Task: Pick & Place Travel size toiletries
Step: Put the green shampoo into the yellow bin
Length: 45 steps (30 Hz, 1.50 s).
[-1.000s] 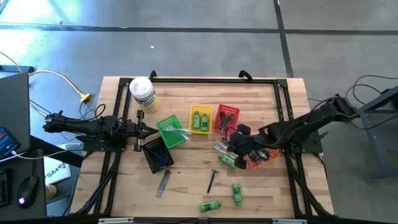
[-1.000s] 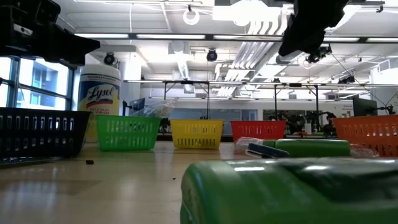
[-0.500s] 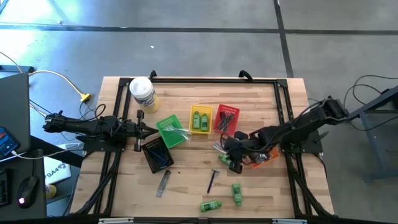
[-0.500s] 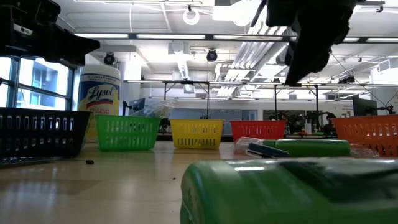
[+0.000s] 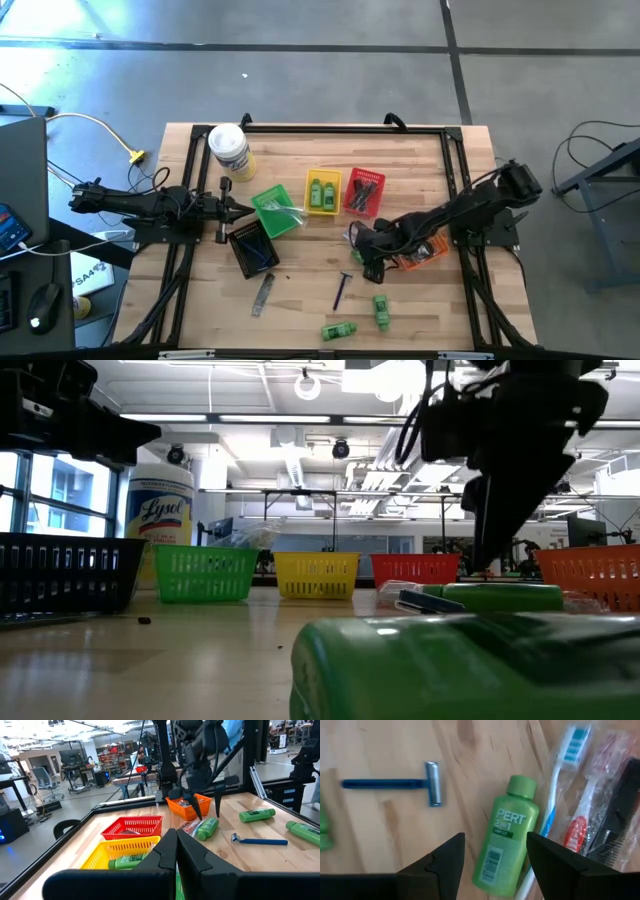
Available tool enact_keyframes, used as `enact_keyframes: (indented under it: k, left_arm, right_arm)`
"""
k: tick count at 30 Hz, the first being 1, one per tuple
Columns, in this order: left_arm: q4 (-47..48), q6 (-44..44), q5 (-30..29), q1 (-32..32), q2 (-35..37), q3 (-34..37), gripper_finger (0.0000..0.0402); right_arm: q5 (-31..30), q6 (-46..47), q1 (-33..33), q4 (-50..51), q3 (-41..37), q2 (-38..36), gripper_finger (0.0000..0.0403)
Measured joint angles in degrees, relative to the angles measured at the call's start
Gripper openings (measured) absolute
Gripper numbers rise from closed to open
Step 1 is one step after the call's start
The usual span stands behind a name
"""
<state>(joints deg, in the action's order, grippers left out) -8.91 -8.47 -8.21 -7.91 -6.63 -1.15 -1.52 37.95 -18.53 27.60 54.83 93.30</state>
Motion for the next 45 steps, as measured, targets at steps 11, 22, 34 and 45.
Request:
enact_keyframes:
  k: [11,22,34,45]
  left_arm:
    - [0.0,0.0,0.0,0.0,0.0,0.0,0.0000]
    - [0.2,0.0,0.0,0.0,0.0,0.0,0.0000]
    - [0.3,0.1,0.0,0.0,0.0,0.0,0.0000]
    - [0.5,0.0,0.0,0.0,0.0,0.0,0.0000]
  right_arm:
    - [-1.5,-0.2,-0.1,-0.5,0.0,3.3,0.0205]
    - [-1.6,-0.4,-0.5,-4.0,0.2,9.0,0.0205]
    - [-1.5,-0.7,-0.6,-6.9,0.1,9.5,0.0157]
    - [-4.1,-5.7,-2.5,-9.9,-0.1,0.4,0.0144]
